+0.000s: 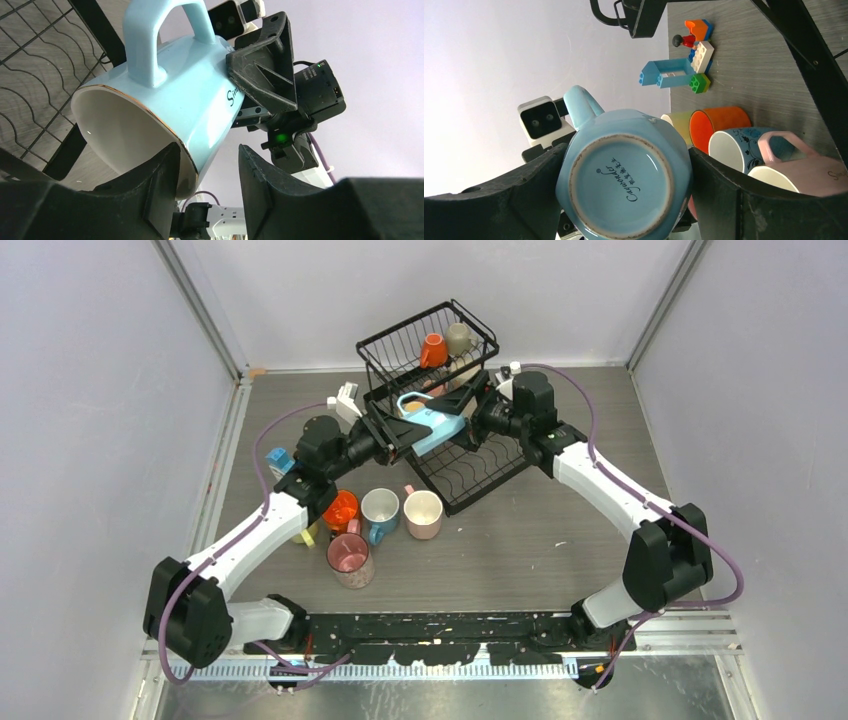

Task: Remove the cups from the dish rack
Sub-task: Place the cup at the center of the board.

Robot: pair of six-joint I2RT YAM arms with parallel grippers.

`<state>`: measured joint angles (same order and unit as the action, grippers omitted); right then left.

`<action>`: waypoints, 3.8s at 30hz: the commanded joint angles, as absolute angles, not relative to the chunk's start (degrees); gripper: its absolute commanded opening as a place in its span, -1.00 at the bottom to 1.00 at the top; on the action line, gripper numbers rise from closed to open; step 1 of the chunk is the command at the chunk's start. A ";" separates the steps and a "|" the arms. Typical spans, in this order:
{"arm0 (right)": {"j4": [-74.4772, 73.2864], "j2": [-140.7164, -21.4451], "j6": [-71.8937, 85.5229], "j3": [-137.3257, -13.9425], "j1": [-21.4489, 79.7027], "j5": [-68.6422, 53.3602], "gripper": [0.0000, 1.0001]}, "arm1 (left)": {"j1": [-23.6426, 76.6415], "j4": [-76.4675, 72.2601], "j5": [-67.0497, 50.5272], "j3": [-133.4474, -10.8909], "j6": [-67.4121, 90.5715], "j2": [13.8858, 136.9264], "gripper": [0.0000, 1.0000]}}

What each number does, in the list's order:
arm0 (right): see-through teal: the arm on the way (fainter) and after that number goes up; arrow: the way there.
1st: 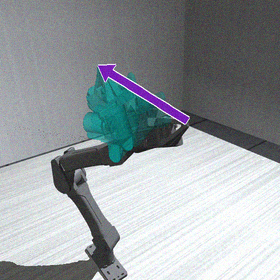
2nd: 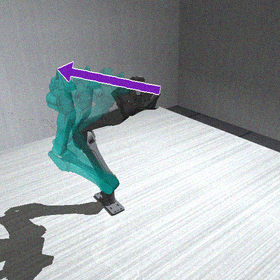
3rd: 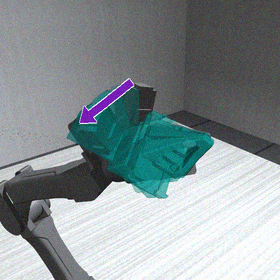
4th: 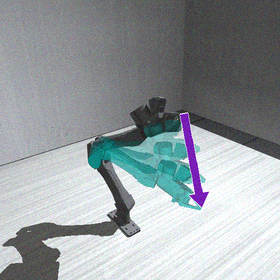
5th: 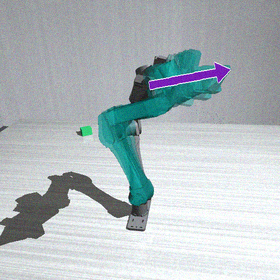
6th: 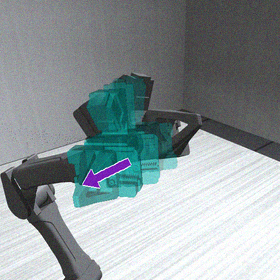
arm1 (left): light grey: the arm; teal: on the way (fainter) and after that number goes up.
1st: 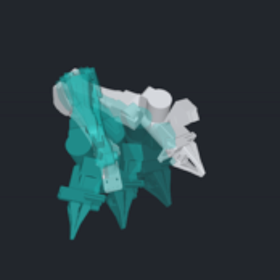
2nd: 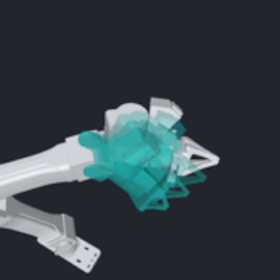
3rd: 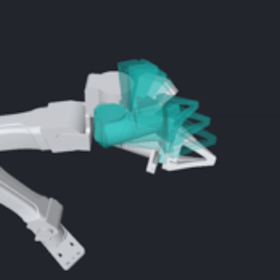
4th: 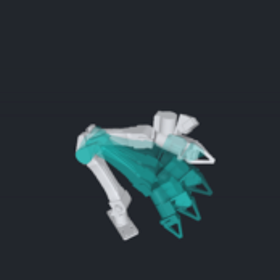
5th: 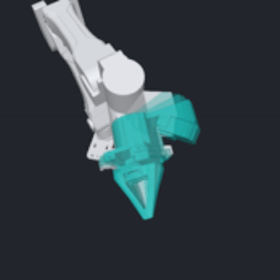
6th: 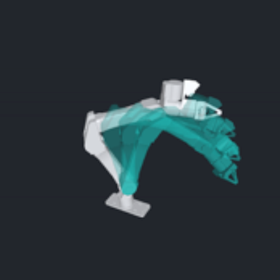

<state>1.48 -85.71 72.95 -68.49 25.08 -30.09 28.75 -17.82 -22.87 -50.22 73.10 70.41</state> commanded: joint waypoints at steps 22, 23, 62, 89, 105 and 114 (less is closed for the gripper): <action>16.32 -84.04 80.08 -66.66 26.61 -32.92 -0.42 | 27.78 -34.94 -21.84 -51.06 77.69 72.10 -0.40; 16.49 -84.07 80.15 -66.63 26.55 -32.86 -0.42 | 27.84 -35.19 -22.01 -50.80 77.87 72.01 -0.41; -12.87 -72.10 57.46 -64.90 22.78 -19.56 1.00 | 27.85 30.71 -20.94 -77.48 48.47 65.12 -1.00; -18.80 -74.87 52.40 -63.80 21.60 -15.18 1.00 | 58.41 59.27 3.48 -73.53 37.59 69.77 -1.00; -19.61 -75.98 51.89 -63.91 24.33 -13.34 1.00 | 62.11 54.26 8.83 -65.14 40.03 77.30 -1.00; -19.01 -76.43 52.08 -63.24 25.51 -12.92 1.00 | 62.19 50.08 8.17 -60.57 41.31 78.25 -1.00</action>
<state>-20.67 -76.31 52.62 -63.72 24.84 -14.15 61.89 53.04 6.39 -61.06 40.51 78.13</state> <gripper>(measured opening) 0.996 0.145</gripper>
